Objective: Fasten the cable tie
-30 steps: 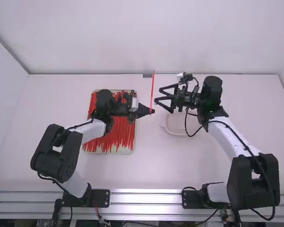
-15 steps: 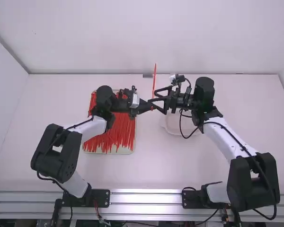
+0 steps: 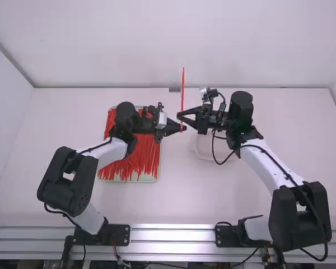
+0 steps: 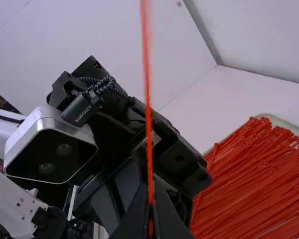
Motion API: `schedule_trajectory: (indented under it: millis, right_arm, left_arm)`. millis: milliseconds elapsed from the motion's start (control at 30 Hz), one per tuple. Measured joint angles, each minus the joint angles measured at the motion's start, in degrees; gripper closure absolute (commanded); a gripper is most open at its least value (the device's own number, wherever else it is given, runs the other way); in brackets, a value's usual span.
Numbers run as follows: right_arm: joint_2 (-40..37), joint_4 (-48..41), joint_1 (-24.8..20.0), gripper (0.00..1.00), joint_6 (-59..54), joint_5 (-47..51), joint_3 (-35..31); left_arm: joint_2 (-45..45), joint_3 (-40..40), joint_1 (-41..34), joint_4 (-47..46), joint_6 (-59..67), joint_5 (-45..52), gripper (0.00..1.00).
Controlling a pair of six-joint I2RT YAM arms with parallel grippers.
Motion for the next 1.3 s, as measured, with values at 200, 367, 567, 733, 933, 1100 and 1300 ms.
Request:
schedule_trajectory:
  millis: [200,367,567,733,933,1100,1300]
  right_arm:
    - [0.0,-1.5,-0.1,1.0,0.0,-2.8,0.0]
    - [0.0,-1.4,-1.9,1.0,0.0,-4.8,0.0]
    - [0.0,-1.2,-5.5,1.0,-0.2,-5.6,0.0]
    - [0.0,-4.0,-8.2,1.0,-1.2,-6.5,0.0]
    - [0.0,-12.1,-13.0,1.0,-5.5,-6.6,0.0]
    - [0.0,-21.7,-16.8,1.0,-11.2,-3.5,0.0]
    - [0.0,-29.6,-17.6,1.0,-15.9,4.5,0.0]
  left_arm:
    - [0.0,0.4,0.8,0.2,-0.3,-2.8,0.01]
    - [0.0,1.1,1.2,-0.1,-0.5,-3.0,0.01]
    - [0.0,1.1,1.0,-1.2,-0.5,-0.9,0.01]
    - [0.0,1.1,1.1,-3.4,-0.4,-0.8,0.01]
    - [0.0,1.1,1.3,-12.2,0.1,-4.0,0.01]
    - [0.0,1.1,2.4,-18.5,2.0,-7.4,0.01]
    - [0.0,1.1,3.9,-23.8,2.3,-10.7,0.01]
